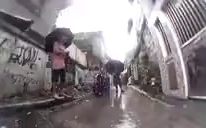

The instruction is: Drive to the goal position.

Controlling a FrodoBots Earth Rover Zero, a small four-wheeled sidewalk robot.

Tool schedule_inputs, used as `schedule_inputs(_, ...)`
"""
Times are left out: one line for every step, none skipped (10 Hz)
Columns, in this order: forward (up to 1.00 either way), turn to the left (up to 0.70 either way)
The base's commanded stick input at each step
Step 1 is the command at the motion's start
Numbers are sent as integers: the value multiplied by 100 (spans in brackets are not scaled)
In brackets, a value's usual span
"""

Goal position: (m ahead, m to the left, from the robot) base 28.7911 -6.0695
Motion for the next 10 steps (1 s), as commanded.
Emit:
schedule_inputs(99,0)
schedule_inputs(99,0)
schedule_inputs(99,0)
schedule_inputs(99,0)
schedule_inputs(99,0)
schedule_inputs(99,0)
schedule_inputs(99,0)
schedule_inputs(99,0)
schedule_inputs(99,0)
schedule_inputs(99,0)
